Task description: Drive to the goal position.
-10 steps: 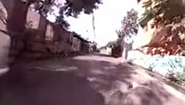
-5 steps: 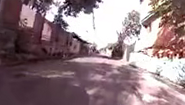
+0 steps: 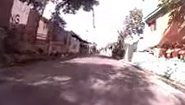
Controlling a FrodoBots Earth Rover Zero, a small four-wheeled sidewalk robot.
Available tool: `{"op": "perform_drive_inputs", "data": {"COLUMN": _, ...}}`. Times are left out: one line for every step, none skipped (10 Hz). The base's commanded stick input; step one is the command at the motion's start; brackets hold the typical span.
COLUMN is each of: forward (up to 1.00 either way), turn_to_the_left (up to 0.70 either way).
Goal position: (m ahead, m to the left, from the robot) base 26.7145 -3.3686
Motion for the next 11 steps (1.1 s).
{"op": "perform_drive_inputs", "data": {"forward": 1.0, "turn_to_the_left": 0.0}}
{"op": "perform_drive_inputs", "data": {"forward": 1.0, "turn_to_the_left": 0.0}}
{"op": "perform_drive_inputs", "data": {"forward": 1.0, "turn_to_the_left": 0.0}}
{"op": "perform_drive_inputs", "data": {"forward": 1.0, "turn_to_the_left": 0.0}}
{"op": "perform_drive_inputs", "data": {"forward": 1.0, "turn_to_the_left": 0.0}}
{"op": "perform_drive_inputs", "data": {"forward": 1.0, "turn_to_the_left": 0.0}}
{"op": "perform_drive_inputs", "data": {"forward": 1.0, "turn_to_the_left": 0.0}}
{"op": "perform_drive_inputs", "data": {"forward": 1.0, "turn_to_the_left": 0.0}}
{"op": "perform_drive_inputs", "data": {"forward": 1.0, "turn_to_the_left": 0.0}}
{"op": "perform_drive_inputs", "data": {"forward": 1.0, "turn_to_the_left": 0.0}}
{"op": "perform_drive_inputs", "data": {"forward": 1.0, "turn_to_the_left": 0.0}}
